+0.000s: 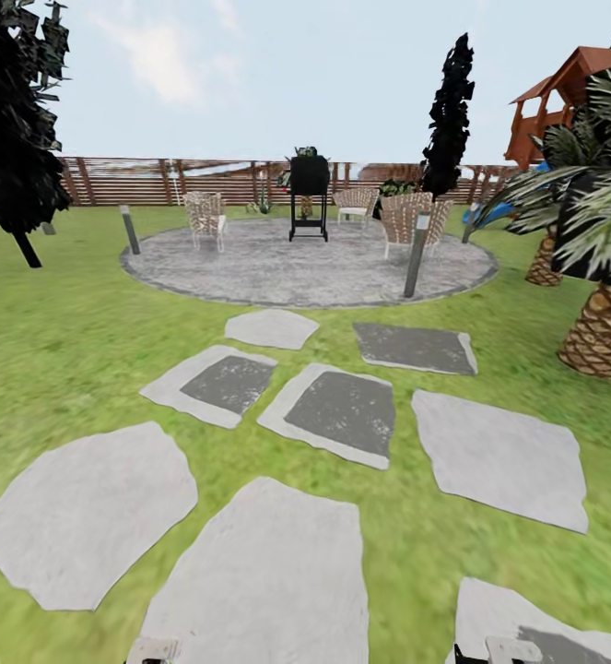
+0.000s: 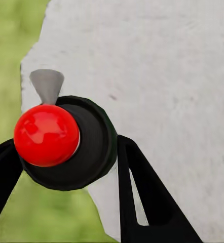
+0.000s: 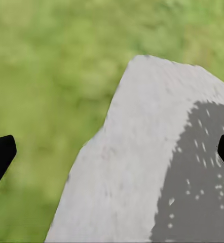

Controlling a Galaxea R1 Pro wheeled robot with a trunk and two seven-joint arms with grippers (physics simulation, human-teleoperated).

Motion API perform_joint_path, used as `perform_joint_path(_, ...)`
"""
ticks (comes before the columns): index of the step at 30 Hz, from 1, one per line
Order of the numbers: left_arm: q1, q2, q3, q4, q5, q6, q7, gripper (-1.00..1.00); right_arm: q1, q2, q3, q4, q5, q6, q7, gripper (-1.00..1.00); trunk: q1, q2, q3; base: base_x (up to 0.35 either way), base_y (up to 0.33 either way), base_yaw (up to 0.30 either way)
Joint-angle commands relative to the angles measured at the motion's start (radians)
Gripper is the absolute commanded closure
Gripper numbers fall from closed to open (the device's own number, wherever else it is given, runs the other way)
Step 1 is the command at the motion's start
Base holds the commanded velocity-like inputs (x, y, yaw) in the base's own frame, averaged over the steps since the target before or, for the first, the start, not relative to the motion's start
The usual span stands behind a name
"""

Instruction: Pick up the pesticide atomizer in the garden and spray insectifuge to fully cover both potted plants in the garden.

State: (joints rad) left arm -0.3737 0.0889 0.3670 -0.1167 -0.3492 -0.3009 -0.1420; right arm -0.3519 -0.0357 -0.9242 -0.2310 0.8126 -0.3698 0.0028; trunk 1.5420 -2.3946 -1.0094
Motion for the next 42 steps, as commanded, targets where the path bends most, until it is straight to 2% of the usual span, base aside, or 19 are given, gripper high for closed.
perform_joint_path(1, -0.001, 0.000, 0.009, 0.000, -0.007, -0.003, -0.005, 1.00, -0.001, 0.000, -0.008, 0.001, 0.010, -0.004, 0.000, -1.00, 0.000, 0.000, -0.001, 0.338, 0.000, 0.000)
perform_joint_path(24, -0.001, 0.000, 0.009, 0.000, -0.007, -0.003, -0.005, 1.00, -0.001, 0.000, -0.008, 0.001, 0.010, -0.004, 0.000, -1.00, 0.000, 0.000, -0.001, 0.338, 0.000, 0.001)
perform_joint_path(30, -0.001, 0.000, 0.009, 0.001, -0.007, -0.003, -0.005, 1.00, -0.001, 0.000, -0.008, 0.000, 0.010, -0.004, 0.000, -1.00, 0.000, 0.000, -0.001, 0.338, 0.000, 0.143)
perform_joint_path(42, -0.001, 0.000, 0.009, 0.001, -0.007, -0.003, -0.005, 1.00, -0.001, -0.009, -0.008, -0.001, 0.014, -0.005, 0.002, -1.00, 0.000, 0.000, -0.001, 0.338, 0.000, 0.008)
